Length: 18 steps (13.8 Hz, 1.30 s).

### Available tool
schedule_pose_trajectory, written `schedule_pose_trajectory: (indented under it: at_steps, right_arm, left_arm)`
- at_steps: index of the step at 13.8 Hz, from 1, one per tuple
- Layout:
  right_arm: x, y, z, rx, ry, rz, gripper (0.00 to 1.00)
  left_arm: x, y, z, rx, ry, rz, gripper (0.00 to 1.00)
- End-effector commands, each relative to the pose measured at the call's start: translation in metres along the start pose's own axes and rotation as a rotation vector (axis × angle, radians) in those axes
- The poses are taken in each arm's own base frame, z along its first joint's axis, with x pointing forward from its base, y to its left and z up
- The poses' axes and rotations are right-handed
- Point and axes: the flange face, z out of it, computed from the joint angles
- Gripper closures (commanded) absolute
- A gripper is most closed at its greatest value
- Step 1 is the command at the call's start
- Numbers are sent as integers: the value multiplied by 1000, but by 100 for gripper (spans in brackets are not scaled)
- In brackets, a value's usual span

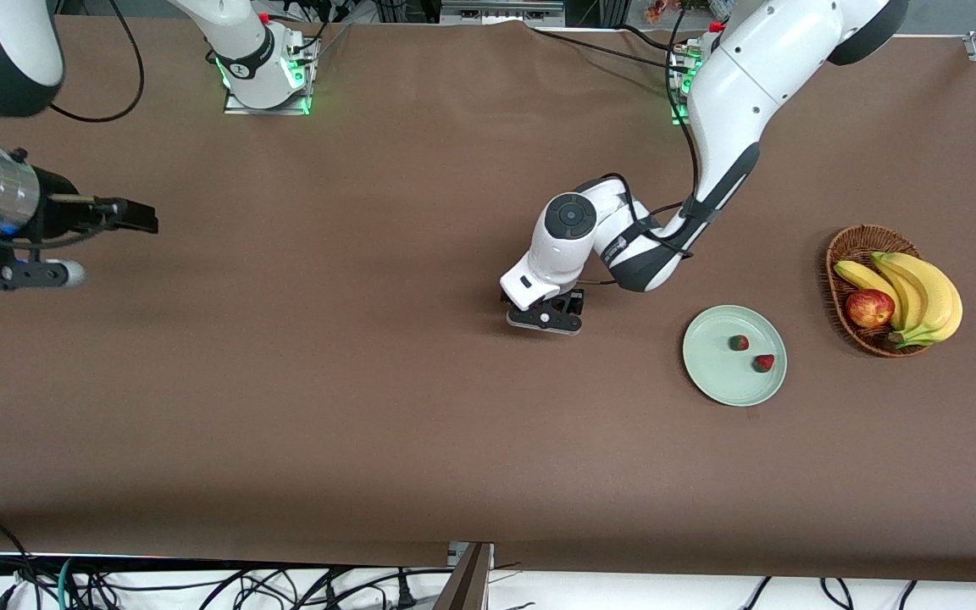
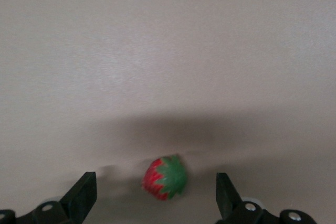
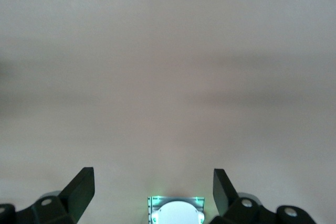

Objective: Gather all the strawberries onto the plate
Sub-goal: 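Lower the left gripper and grasp the last strawberry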

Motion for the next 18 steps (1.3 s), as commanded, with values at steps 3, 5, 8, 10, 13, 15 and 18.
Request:
schedule_pose_trajectory:
  at_steps: [3,5,8,10,13,15,18]
  right_arm:
    - [-21,-6,-3,-11,28,-6,0]
    - [-46,-1,-38,1,129,3,0]
    - [-40,13,-38,8,133,28,0]
    - [-34,38,-36,19,123,75,0]
    - [-35,38,-36,6,120,71,0]
    - [-35,36,-36,0,119,35,0]
    - [-34,35,-38,-7,130,35,0]
  left_arm:
    - [4,-5,9,4,16,-14,17]
    - [5,-7,9,4,15,-20,55]
    - [5,-3,6,1,16,-80,78]
    - [7,-1,1,1,22,-87,87]
    - [17,-10,-14,10,37,-98,90]
    - [32,-30,-54,92,44,-116,90]
    - [60,-78,-100,200,14,-26,90]
